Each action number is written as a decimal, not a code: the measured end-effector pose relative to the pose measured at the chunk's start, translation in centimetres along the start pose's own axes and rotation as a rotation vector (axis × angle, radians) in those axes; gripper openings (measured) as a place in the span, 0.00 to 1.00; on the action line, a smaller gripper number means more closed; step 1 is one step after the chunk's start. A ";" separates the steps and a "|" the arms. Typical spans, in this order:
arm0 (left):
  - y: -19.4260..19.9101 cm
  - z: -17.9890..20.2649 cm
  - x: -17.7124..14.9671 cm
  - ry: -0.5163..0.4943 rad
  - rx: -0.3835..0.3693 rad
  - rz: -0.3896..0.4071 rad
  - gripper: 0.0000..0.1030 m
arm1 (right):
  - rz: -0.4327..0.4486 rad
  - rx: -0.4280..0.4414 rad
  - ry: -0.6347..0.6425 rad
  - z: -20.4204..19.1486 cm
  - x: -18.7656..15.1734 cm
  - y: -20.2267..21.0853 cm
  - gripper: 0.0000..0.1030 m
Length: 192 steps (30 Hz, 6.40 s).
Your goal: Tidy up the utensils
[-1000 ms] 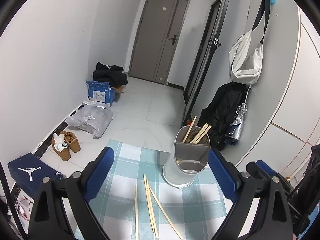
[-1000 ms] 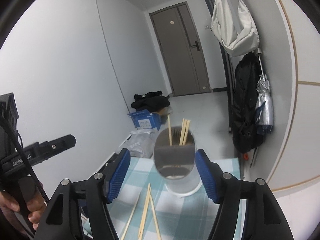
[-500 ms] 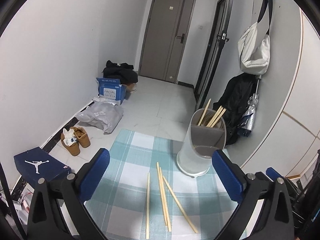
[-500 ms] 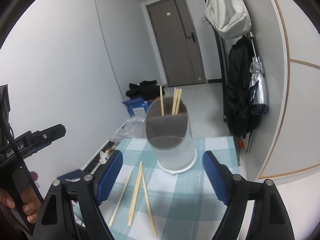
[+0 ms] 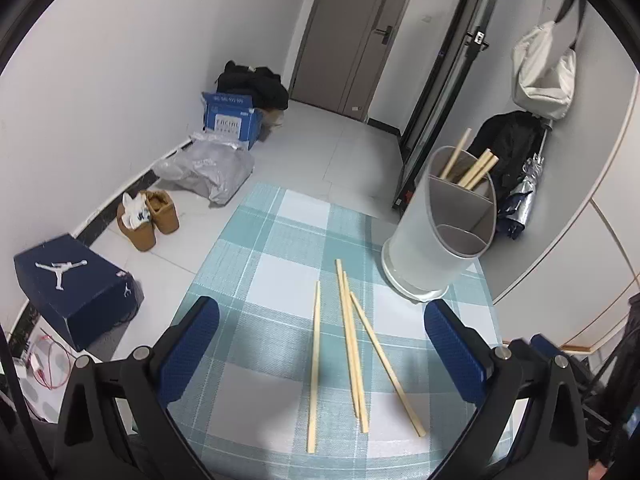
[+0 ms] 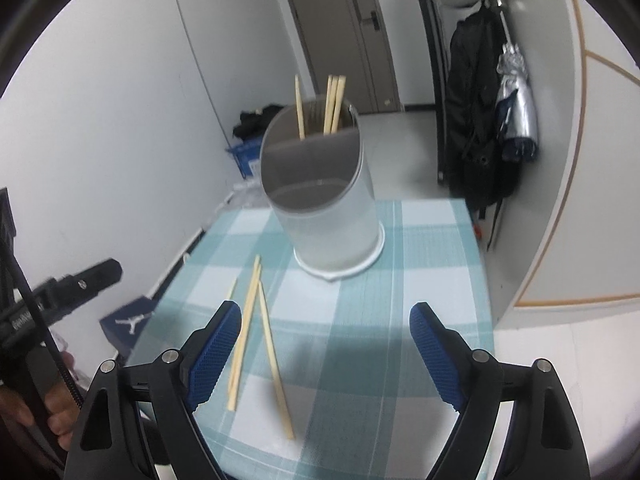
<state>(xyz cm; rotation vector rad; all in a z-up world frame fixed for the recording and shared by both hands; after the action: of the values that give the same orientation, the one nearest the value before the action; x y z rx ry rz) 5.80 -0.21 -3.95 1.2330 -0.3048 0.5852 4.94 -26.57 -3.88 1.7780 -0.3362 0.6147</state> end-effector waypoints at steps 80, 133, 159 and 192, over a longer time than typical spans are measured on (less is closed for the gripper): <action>-10.4 -0.8 0.9 -0.128 0.180 -0.445 0.98 | -0.172 0.279 0.031 -0.5 7.3 -6.5 0.04; 0.4 2.6 2.7 -0.065 -0.006 -0.046 0.00 | 0.090 0.162 0.095 -2.0 5.1 1.8 0.04; 3.8 4.3 1.4 -0.163 -0.077 -0.030 0.00 | 0.159 0.101 0.008 -1.0 3.5 5.2 0.04; 6.0 11.7 18.6 -0.179 -0.350 0.116 0.00 | 0.331 0.113 -0.013 2.0 22.3 10.5 0.04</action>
<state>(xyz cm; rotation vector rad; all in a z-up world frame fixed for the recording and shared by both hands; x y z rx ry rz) 18.62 -5.30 14.21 0.9340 -0.6065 0.4960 18.20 -29.60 16.72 1.8497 -0.6231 0.8696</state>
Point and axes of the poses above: each gripper's, at about its wrist camera, not at the fingertips, and y roughly against the way its jaws point, z to its right, x to its top, the point moved 3 cm from there along -y, roughly the way its jaws point, and after that the axes turned 14 degrees about -z, right-handed, at the moved point
